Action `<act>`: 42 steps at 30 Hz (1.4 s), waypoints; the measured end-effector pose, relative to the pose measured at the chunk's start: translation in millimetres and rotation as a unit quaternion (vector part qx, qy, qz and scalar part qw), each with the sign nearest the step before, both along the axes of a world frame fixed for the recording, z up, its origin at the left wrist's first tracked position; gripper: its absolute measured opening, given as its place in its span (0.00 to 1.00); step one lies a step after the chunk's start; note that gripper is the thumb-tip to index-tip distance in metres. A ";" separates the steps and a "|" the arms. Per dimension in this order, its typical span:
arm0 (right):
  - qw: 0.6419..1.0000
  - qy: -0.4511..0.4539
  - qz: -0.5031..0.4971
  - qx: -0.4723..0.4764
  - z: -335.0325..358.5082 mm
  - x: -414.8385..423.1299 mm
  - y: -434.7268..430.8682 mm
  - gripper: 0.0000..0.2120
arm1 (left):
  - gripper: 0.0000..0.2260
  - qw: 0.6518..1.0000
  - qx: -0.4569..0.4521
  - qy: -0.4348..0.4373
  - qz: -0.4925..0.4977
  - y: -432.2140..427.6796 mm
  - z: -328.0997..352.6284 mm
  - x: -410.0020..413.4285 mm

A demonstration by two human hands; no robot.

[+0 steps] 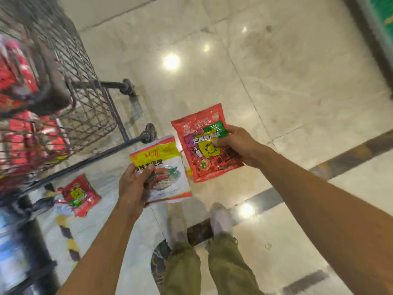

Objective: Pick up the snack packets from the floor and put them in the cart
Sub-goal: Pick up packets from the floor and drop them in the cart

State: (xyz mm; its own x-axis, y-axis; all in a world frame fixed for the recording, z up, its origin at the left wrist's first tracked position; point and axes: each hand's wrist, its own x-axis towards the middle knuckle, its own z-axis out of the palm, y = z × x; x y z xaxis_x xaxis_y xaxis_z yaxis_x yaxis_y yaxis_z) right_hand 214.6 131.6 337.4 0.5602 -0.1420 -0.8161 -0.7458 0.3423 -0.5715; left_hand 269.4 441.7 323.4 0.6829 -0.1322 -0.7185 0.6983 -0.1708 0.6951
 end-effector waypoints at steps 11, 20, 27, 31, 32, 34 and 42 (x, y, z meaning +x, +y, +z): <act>0.991 -0.096 0.050 -0.084 426.5 -22.9 -75.9 0.18 | 0.19 0.993 -0.099 -0.049 0.042 -76.2 401.5 11.3; 0.970 -0.195 0.060 -0.129 593.0 67.2 -93.6 0.17 | 0.39 0.968 -0.165 -0.125 0.144 -100.9 545.9 59.2; 0.952 -0.236 0.141 -0.135 634.1 201.3 -96.2 0.17 | 0.23 0.921 -0.196 -0.204 0.268 -97.1 568.5 154.0; 0.942 -0.234 0.193 -0.145 643.2 272.3 -95.2 0.16 | 0.28 0.888 -0.192 -0.216 0.357 -89.5 565.9 203.7; 0.939 -0.236 0.205 -0.142 644.8 290.1 -95.3 0.16 | 0.29 0.878 -0.195 -0.217 0.378 -87.8 566.7 213.0; 0.933 -0.243 0.226 -0.141 647.5 325.7 -94.5 0.16 | 0.31 0.869 -0.190 -0.225 0.399 -79.6 561.4 228.0; 0.897 -0.246 0.357 -0.088 625.9 447.4 -61.0 0.17 | 0.54 0.825 -0.125 -0.219 0.506 -48.1 528.8 224.0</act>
State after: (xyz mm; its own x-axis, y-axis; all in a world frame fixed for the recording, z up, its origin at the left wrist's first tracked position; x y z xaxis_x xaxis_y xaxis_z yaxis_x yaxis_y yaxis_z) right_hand 662.0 70.6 963.3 0.8462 0.2927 -0.4453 -0.3818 -0.2502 -0.8898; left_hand 493.5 393.6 852.2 0.7213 0.5581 -0.4101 0.0670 0.5331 0.8434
